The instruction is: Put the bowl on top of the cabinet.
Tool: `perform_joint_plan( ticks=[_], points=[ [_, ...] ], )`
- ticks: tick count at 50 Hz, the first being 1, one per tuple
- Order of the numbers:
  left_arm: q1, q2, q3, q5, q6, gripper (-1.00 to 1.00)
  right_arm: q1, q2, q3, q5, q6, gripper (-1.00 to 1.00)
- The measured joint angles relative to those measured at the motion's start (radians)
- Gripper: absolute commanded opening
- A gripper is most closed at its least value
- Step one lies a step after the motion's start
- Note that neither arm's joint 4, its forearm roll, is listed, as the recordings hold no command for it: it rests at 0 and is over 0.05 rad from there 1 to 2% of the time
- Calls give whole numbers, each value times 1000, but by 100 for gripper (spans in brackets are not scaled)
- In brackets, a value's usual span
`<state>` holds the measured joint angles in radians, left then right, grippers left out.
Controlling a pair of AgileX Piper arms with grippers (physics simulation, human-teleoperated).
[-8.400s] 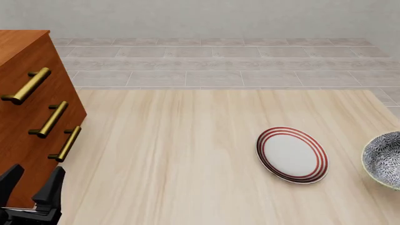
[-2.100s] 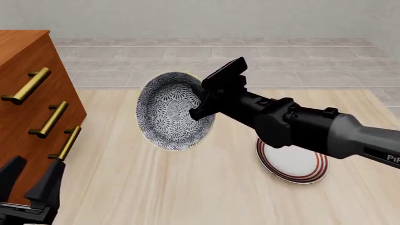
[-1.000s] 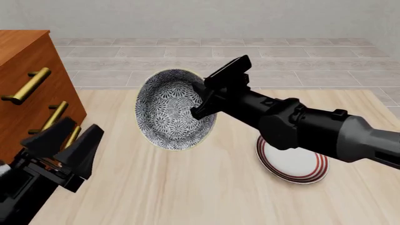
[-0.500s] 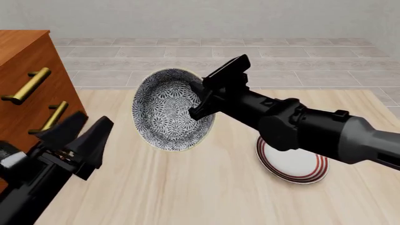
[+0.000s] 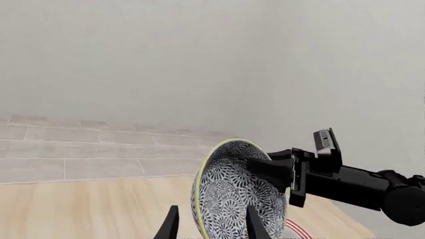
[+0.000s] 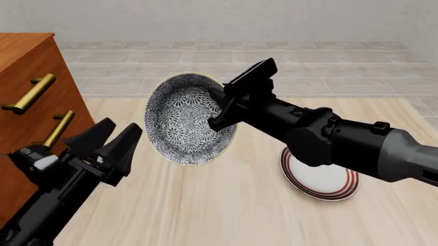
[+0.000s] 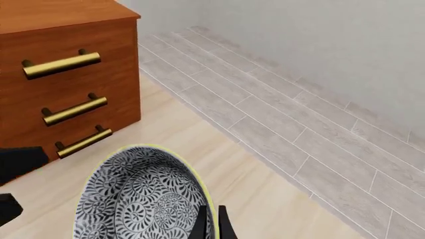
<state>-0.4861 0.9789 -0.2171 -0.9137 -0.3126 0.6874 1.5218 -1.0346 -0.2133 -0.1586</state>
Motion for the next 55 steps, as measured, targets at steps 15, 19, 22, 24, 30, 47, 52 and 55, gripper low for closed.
perform_joint_plan(
  ticks=[15,19,22,24,30,47,52,55],
  points=[
    [-3,83,-18,-50,0,100,1,-12,7,-2,-4,-100],
    [-4,106,-23,-62,2,100,0,-14,9,-3,-5,-100],
    [-5,124,-28,-70,3,100,0,-16,10,-3,-5,-100],
    [-7,136,-32,-75,3,100,0,-18,11,-4,-5,-100],
    [-11,167,-45,-83,4,100,-1,-22,14,-4,-6,-100],
    [-24,241,-74,-112,-5,100,-2,-40,21,-3,-9,-100],
    [-29,260,-82,-117,-9,100,-1,-46,22,-1,-9,-100],
    [-32,270,-86,-120,-10,100,-1,-48,22,-1,-10,-100]
  ],
)
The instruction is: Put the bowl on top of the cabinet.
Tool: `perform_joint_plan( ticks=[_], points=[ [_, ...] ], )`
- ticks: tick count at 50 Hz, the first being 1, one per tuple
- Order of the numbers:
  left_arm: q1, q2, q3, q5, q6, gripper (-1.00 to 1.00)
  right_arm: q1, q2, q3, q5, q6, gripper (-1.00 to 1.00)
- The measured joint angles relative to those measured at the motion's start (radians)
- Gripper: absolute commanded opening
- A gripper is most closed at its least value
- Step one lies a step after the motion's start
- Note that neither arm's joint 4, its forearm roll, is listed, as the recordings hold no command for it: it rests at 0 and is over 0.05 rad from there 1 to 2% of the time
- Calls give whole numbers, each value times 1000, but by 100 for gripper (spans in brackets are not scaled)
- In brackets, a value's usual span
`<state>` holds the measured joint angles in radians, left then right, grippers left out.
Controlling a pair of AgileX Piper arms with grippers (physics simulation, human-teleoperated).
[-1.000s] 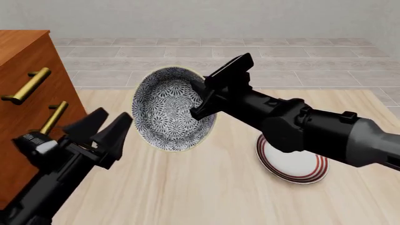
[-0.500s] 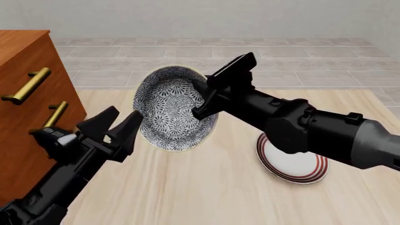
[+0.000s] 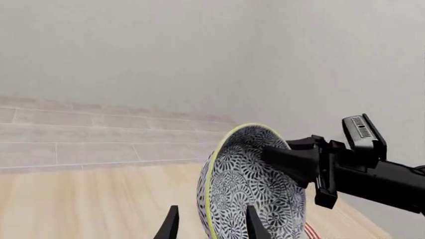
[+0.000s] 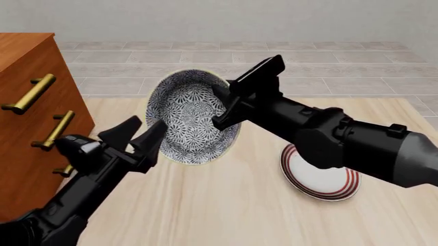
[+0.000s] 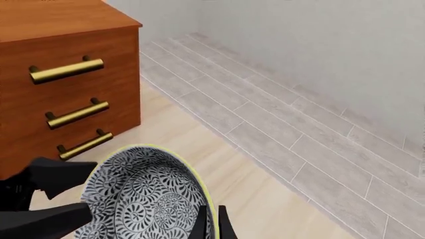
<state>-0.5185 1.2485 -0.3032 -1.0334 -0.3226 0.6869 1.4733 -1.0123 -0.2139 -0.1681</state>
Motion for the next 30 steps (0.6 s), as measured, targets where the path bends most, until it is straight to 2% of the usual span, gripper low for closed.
perform_joint_plan(
  ticks=[29,30],
  points=[
    [-13,104,-50,-18,-8,100,3,-18,-3,11,-3,-100],
    [-11,106,-51,-18,-6,-100,2,-18,-3,11,-3,-100]
  ],
)
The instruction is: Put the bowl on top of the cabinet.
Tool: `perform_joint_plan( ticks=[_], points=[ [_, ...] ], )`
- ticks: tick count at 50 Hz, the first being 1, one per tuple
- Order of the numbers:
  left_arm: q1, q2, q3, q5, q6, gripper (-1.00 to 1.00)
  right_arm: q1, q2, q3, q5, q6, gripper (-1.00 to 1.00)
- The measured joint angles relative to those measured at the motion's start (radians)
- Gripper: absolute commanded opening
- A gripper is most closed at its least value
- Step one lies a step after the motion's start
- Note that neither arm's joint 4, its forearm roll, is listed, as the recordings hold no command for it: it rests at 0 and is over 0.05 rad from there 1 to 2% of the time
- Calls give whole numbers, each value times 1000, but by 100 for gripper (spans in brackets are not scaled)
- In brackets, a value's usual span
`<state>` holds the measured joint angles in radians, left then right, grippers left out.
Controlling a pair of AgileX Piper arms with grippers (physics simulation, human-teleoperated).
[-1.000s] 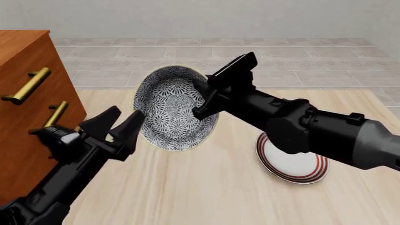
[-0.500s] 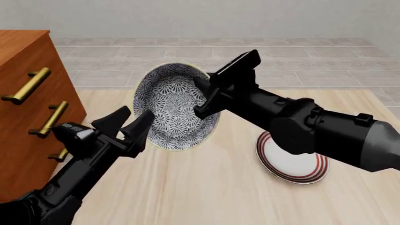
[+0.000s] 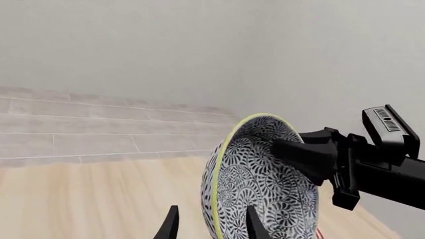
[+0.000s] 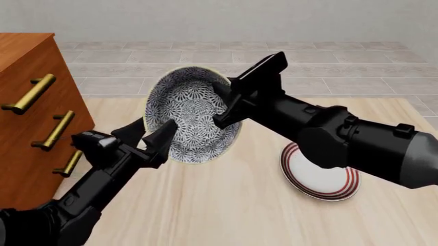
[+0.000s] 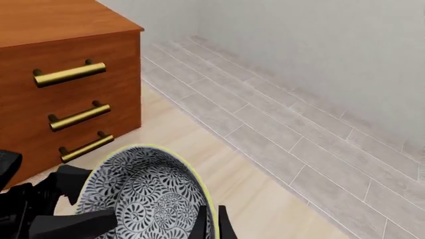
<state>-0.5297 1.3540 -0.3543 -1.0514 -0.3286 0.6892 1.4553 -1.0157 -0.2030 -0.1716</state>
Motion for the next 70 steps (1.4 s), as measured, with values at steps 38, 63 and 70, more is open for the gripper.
perform_joint_plan(
  ticks=[38,63,70],
  points=[
    [63,-11,-9,15,7,-100,22,-24,8,14,9,100],
    [65,-8,-30,41,17,-100,58,-129,27,62,-2,100],
    [65,-5,-39,56,23,-100,67,-171,31,77,-15,100]
  ],
)
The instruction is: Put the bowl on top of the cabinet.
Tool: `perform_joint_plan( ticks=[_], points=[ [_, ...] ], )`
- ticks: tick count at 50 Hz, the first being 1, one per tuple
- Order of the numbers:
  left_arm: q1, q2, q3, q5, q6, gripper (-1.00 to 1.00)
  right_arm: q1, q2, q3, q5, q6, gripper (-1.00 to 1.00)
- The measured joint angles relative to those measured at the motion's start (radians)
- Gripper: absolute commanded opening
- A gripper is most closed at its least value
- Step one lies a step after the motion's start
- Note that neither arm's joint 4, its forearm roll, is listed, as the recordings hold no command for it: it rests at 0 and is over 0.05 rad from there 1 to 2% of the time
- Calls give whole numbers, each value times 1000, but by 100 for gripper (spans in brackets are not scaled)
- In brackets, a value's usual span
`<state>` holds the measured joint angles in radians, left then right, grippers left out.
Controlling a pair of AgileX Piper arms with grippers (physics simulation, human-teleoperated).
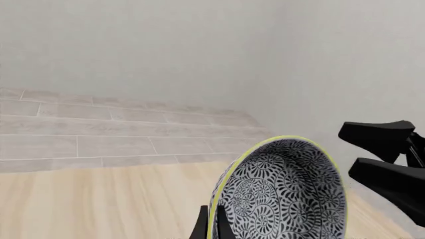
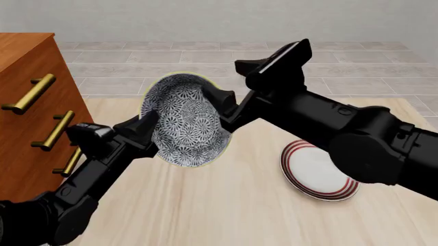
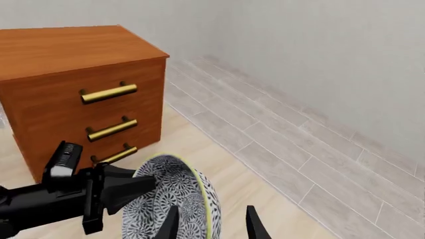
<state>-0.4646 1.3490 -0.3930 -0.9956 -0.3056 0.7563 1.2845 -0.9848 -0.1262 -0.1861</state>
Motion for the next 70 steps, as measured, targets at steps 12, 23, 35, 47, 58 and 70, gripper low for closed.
perform_joint_plan(
  ticks=[12,23,35,47,58,70],
  points=[
    [0,2,-19,38,10,-100,11,-62,14,10,-14,100],
    [-4,16,-52,96,9,-100,4,-135,40,5,-11,100],
    [-24,7,-118,206,34,-100,-14,-251,119,-37,-18,100],
    [-21,-13,-167,294,51,-100,-37,-333,195,-100,-38,100],
    [-13,-56,-221,402,64,-100,-34,-415,249,-170,-63,100],
    [7,-108,-291,543,77,-100,-61,-454,261,-204,-73,100]
  ],
)
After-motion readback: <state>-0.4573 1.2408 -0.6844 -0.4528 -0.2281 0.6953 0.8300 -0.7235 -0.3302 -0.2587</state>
